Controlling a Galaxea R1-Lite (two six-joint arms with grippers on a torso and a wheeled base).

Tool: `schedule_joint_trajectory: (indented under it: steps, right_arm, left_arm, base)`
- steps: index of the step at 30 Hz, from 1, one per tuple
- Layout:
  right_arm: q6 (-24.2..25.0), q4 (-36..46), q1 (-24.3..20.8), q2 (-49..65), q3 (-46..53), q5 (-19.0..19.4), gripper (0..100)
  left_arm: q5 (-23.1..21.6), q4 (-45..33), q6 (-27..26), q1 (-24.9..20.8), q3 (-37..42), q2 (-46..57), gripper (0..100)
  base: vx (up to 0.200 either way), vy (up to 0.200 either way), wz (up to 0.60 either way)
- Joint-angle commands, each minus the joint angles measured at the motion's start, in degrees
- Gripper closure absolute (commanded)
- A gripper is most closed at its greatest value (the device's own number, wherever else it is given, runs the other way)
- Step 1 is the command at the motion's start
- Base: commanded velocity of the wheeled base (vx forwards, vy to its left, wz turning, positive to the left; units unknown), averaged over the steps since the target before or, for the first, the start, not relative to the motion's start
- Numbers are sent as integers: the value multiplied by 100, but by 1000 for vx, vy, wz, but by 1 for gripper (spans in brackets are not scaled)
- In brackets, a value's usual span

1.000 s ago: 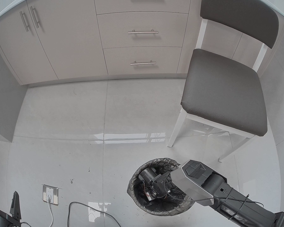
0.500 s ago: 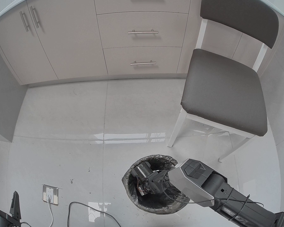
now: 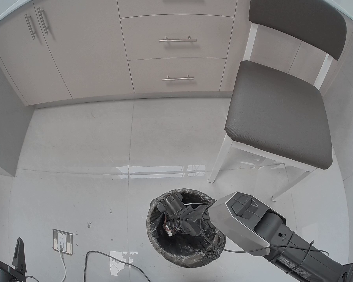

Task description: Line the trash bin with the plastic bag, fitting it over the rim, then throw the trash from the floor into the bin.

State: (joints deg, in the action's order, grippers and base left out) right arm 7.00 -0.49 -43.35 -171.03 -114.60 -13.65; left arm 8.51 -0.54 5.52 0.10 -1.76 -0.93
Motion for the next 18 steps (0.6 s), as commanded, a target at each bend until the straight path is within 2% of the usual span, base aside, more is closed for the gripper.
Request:
schedule_joint_trajectory:
  steps: [1, 8, 14, 18]
  right_arm:
    - [12, -4, -33, 97, 1, -6, 100]
    - [12, 251, -156, 105, 1, -287, 100]
    - [39, 392, -183, 404, 1, -322, 100]
    - [39, 1077, -174, 668, 1, -463, 100]
  left_arm:
    - [2, 1, 1, 8, 0, 93, 0]
    - [2, 1, 10, 8, 0, 93, 0]
    - [2, 1, 89, 8, -9, 93, 0]
    - [2, 1, 98, 8, -9, 93, 0]
  base:
    - [0, 0, 0]
    - [0, 0, 0]
    - [0, 0, 0]
    - [0, 0, 0]
